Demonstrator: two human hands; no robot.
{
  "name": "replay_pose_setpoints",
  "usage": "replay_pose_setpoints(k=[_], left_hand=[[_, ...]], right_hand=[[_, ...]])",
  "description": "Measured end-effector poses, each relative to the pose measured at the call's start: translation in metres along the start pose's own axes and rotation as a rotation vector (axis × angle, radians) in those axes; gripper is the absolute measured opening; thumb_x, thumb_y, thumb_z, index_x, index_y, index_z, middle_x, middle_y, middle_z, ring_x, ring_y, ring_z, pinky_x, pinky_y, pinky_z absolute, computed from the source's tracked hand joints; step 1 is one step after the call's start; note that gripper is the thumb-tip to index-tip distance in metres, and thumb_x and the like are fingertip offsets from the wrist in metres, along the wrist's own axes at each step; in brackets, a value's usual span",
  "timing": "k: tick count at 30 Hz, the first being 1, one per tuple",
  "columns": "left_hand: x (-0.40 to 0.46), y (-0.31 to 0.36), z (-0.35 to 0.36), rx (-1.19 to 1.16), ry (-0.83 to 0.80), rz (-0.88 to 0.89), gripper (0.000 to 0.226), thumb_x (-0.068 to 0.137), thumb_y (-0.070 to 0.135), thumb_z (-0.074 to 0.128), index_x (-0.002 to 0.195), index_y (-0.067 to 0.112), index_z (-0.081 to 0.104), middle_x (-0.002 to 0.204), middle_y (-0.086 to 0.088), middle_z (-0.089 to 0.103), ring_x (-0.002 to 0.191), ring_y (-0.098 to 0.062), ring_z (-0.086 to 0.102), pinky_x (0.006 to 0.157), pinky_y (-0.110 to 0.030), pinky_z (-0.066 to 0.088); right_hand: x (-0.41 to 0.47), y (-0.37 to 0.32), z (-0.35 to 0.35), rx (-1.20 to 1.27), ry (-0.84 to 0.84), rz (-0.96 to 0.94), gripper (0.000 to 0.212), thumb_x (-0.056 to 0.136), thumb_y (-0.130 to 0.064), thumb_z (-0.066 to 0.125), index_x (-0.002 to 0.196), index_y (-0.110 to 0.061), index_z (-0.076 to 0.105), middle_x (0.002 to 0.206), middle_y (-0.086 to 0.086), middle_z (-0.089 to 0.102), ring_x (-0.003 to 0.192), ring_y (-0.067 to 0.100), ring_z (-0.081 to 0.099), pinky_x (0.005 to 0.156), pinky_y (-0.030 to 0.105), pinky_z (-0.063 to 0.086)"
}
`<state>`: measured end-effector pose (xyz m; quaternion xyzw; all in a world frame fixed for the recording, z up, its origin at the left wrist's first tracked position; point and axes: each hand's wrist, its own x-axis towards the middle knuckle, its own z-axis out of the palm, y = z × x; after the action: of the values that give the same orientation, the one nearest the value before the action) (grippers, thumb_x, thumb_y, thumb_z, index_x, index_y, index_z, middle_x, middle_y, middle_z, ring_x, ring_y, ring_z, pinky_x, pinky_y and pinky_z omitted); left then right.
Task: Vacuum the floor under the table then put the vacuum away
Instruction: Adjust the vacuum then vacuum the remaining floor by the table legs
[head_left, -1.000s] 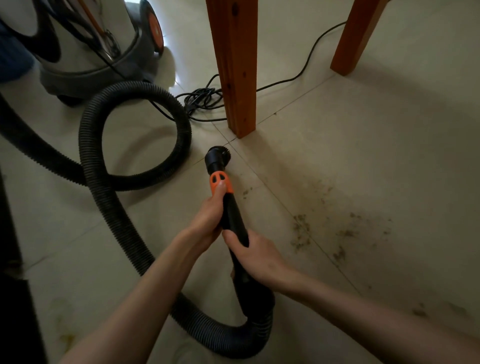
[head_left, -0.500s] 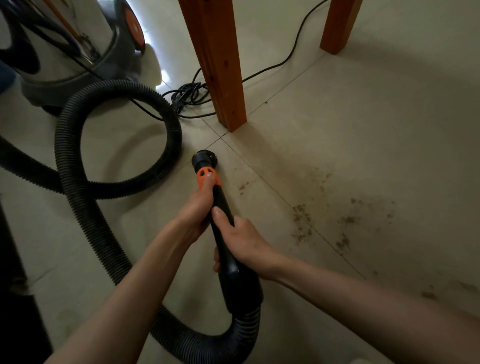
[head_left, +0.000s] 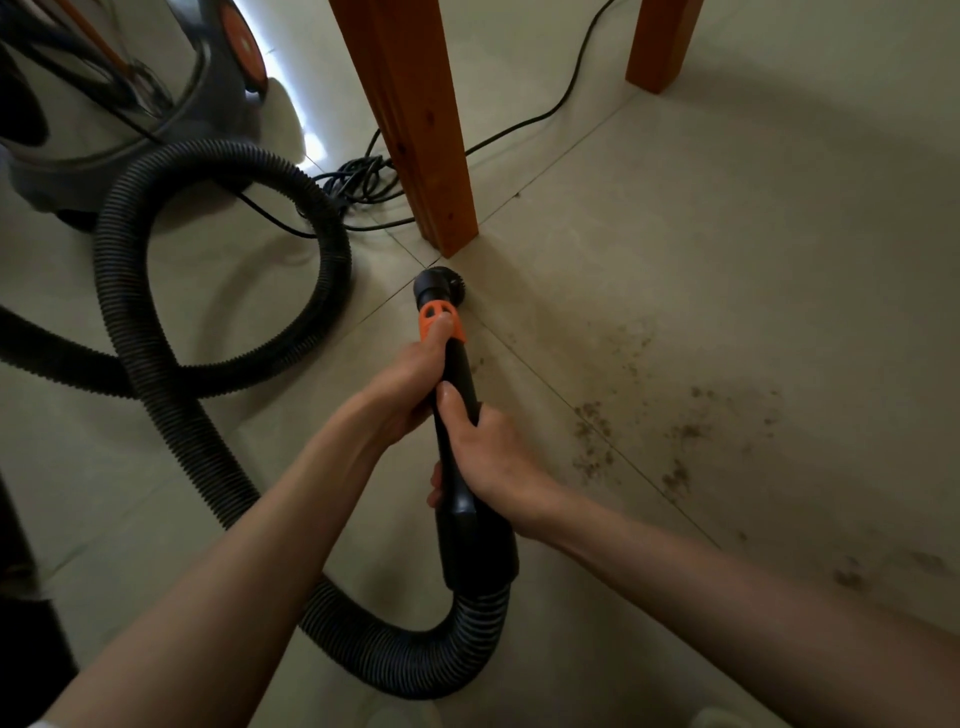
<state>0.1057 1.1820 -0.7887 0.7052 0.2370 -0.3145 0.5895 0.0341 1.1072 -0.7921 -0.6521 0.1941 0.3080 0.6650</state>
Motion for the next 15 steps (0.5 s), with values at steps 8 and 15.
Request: replay_pose_setpoints(k=[8, 15], left_hand=[[-0.011, -0.017, 0.008, 0.033, 0.024, -0.031, 0.034, 0.098, 0.04, 0.038, 0.082, 0.011, 0.045, 0.08, -0.008, 0.046, 0.071, -0.017, 0.048, 0.066, -0.027, 0.043], [-0.025, -0.032, 0.014, 0.02, 0.009, -0.043, 0.035, 0.098, 0.04, 0.037, 0.082, 0.01, 0.045, 0.079, -0.009, 0.047, 0.07, -0.017, 0.049, 0.066, -0.027, 0.044]], right_hand=[[-0.019, 0.015, -0.005, 0.062, -0.047, 0.043, 0.053, 0.098, -0.05, 0.035, 0.095, 0.0, 0.052, 0.045, 0.002, 0.057, 0.042, 0.019, 0.059, 0.045, 0.022, 0.048], [-0.035, 0.026, -0.007, 0.054, -0.038, 0.082, 0.055, 0.097, -0.05, 0.036, 0.102, 0.002, 0.053, 0.043, 0.001, 0.056, 0.04, 0.018, 0.058, 0.044, 0.022, 0.047]])
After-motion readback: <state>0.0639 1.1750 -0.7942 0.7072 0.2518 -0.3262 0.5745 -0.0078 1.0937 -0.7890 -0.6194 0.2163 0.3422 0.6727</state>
